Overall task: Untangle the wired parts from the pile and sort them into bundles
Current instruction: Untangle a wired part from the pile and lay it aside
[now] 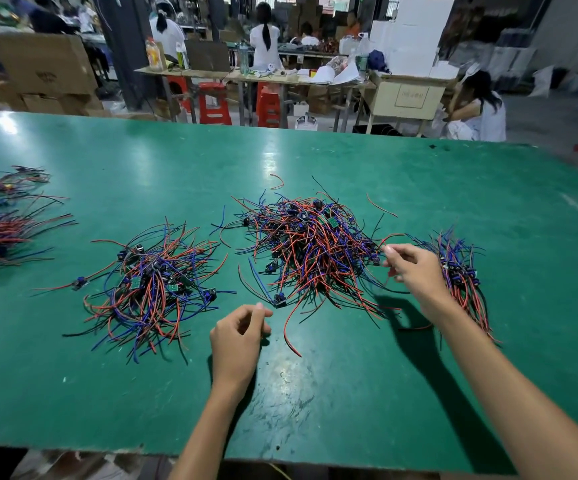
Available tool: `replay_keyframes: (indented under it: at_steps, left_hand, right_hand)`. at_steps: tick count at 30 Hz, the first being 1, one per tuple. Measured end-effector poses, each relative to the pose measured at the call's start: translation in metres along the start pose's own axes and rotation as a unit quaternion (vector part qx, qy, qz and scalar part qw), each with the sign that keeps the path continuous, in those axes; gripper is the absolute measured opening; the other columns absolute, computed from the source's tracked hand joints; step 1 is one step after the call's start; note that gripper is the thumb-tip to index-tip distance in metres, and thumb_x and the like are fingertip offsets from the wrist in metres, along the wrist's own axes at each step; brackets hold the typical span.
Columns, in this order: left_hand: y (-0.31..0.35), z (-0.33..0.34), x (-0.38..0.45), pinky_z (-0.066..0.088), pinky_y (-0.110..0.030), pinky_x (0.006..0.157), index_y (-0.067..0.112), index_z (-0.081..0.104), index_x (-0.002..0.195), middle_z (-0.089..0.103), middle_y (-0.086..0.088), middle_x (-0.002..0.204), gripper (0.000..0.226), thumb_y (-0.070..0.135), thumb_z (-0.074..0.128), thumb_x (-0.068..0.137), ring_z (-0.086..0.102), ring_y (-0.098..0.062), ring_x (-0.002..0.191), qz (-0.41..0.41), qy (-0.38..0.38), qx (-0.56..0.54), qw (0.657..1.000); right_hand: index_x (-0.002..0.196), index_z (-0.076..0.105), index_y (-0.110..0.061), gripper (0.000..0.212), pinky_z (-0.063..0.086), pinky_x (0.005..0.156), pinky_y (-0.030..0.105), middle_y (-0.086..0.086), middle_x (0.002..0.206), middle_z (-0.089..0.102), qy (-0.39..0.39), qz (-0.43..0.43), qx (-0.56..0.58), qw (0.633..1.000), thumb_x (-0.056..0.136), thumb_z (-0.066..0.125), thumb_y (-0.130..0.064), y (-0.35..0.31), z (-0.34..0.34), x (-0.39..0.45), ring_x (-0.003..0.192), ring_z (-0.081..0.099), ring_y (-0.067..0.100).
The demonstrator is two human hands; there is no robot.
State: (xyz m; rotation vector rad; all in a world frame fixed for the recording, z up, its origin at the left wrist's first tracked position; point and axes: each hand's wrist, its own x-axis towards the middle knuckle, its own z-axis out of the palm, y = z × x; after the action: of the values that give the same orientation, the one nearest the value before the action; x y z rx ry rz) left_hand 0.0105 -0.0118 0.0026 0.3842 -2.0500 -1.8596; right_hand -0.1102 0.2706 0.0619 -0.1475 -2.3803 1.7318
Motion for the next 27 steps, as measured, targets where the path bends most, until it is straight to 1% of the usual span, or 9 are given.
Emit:
replay_keyframes:
  at_steps: [4,9,12,16,19,21,24,25,27]
  left_hand:
    - [0.000,0.000,-0.003,0.061,-0.039,0.070,0.035,0.075,0.077,0.071,0.003,0.064,0.023,0.034,0.063,0.097,0.072,-0.013,0.065,0.019,-0.031,0.049,0.998]
    - [0.001,0.001,-0.004,0.061,-0.047,0.073,0.031,0.076,0.075,0.069,0.000,0.061,0.025,0.029,0.064,0.097,0.072,-0.016,0.064,0.000,-0.026,0.035,0.999]
    - [0.002,0.001,-0.002,0.061,-0.046,0.072,0.030,0.076,0.074,0.069,-0.002,0.062,0.026,0.026,0.064,0.097,0.071,-0.018,0.064,-0.007,-0.019,0.031,0.999]
    - [0.003,0.000,-0.002,0.059,-0.040,0.068,0.031,0.076,0.074,0.068,0.000,0.061,0.027,0.025,0.064,0.097,0.069,-0.013,0.061,-0.008,-0.011,0.031,0.999]
    - [0.003,-0.001,-0.001,0.059,-0.037,0.065,0.030,0.076,0.073,0.068,0.000,0.060,0.028,0.024,0.064,0.097,0.067,-0.012,0.061,-0.011,-0.007,0.025,1.000]
    - [0.003,-0.001,-0.001,0.058,-0.032,0.063,0.029,0.076,0.073,0.068,-0.001,0.061,0.028,0.025,0.064,0.098,0.067,-0.012,0.061,-0.010,-0.007,0.024,1.000]
    - [0.003,-0.002,-0.001,0.057,-0.028,0.060,0.028,0.076,0.073,0.068,-0.002,0.061,0.028,0.025,0.063,0.098,0.066,-0.011,0.060,-0.008,-0.008,0.019,1.000]
    - [0.003,-0.002,-0.001,0.057,-0.028,0.060,0.028,0.076,0.073,0.068,-0.002,0.061,0.028,0.025,0.063,0.098,0.066,-0.012,0.060,-0.009,-0.008,0.018,1.000]
    - [0.003,-0.002,-0.001,0.058,-0.030,0.061,0.029,0.076,0.073,0.068,-0.002,0.062,0.028,0.025,0.064,0.098,0.067,-0.013,0.061,-0.010,-0.008,0.017,1.000]
  right_hand:
    - [0.100,0.074,-0.018,0.013,0.047,0.054,0.023,-0.001,0.069,0.063,-0.019,0.056,0.053,0.997,0.101,0.061,-0.021,0.001,0.012,-0.021,0.052,0.055,0.007]
    - [0.104,0.070,-0.019,0.017,0.054,0.064,0.034,-0.001,0.073,0.063,0.099,0.010,-0.026,0.995,0.101,0.057,-0.030,-0.009,0.018,-0.003,0.053,0.062,0.014]
    - [0.110,0.071,-0.018,0.020,0.052,0.065,0.033,-0.003,0.080,0.063,0.064,-0.004,-0.056,0.996,0.104,0.054,-0.027,-0.017,0.032,0.012,0.060,0.062,0.013]
    - [0.113,0.072,-0.018,0.024,0.039,0.061,0.028,0.000,0.088,0.065,0.065,-0.023,-0.107,0.992,0.105,0.051,-0.029,-0.024,0.062,0.026,0.066,0.050,0.012]
    - [0.116,0.072,-0.012,0.032,0.050,0.086,0.033,0.006,0.102,0.072,0.037,-0.007,-0.118,0.992,0.098,0.061,-0.037,-0.032,0.079,0.034,0.089,0.062,0.020]
    - [0.108,0.075,-0.007,0.030,0.052,0.093,0.038,0.012,0.101,0.074,0.024,-0.015,-0.175,0.984,0.095,0.067,-0.032,-0.032,0.085,0.038,0.095,0.065,0.025]
    - [0.078,0.076,0.000,0.035,0.051,0.077,0.034,0.016,0.076,0.073,0.045,-0.037,-0.206,0.977,0.094,0.069,-0.030,-0.029,0.086,0.037,0.074,0.063,0.027]
    - [0.073,0.075,-0.001,0.038,0.048,0.074,0.034,0.015,0.072,0.071,0.048,-0.046,-0.208,0.976,0.094,0.069,-0.032,-0.028,0.084,0.034,0.072,0.062,0.027]
    - [0.081,0.076,-0.006,0.032,0.049,0.078,0.036,0.011,0.080,0.071,0.054,-0.064,-0.192,0.978,0.095,0.069,-0.034,-0.026,0.078,0.029,0.080,0.063,0.026]
